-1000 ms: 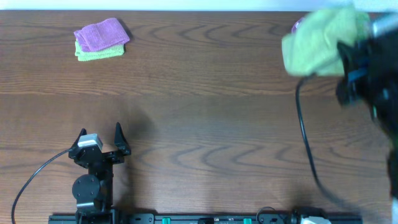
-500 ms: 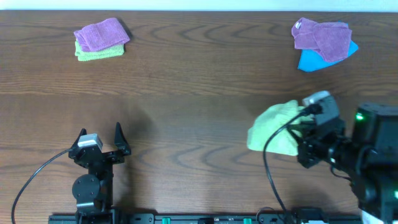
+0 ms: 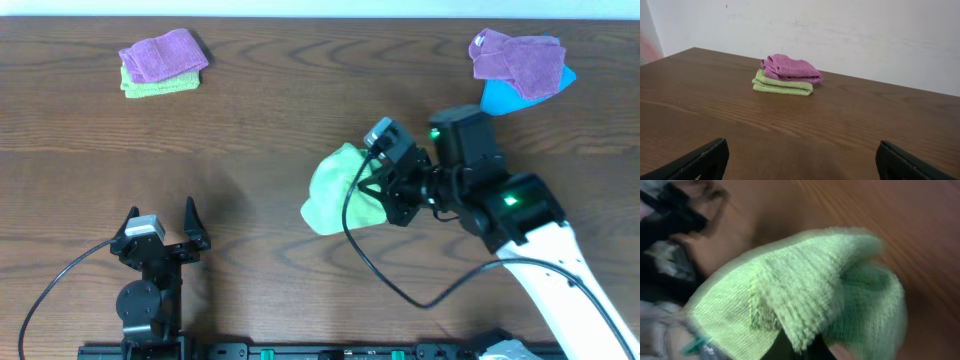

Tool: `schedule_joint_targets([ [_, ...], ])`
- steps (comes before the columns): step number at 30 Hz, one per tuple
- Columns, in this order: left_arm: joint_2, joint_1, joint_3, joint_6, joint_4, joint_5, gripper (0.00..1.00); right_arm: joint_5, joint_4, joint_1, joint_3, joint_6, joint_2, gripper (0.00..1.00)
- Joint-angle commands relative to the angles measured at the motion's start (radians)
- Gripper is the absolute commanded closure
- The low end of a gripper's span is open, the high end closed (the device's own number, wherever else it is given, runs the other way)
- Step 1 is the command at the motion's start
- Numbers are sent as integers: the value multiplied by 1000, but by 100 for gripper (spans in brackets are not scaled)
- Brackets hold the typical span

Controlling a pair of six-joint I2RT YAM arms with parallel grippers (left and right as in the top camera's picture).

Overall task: Fold the cloth
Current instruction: 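Lift the green cloth with the right gripper and drop it mid-table, then grasp the green cloth's tagged corner with the right gripper and lift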

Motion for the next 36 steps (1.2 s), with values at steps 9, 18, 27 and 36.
schedule_joint_targets([
  [9,-6,-3,-14,21,-54,-5,5,603,-76,52,1,268,131,1],
  [18,-6,-3,-14,21,-54,-5,5,530,10,71,0,304,187,51],
  [27,-6,-3,-14,21,-54,-5,5,575,96,24,0,271,423,42],
  [36,-6,-3,-14,21,-54,-5,5,589,74,-107,0,246,510,38],
])
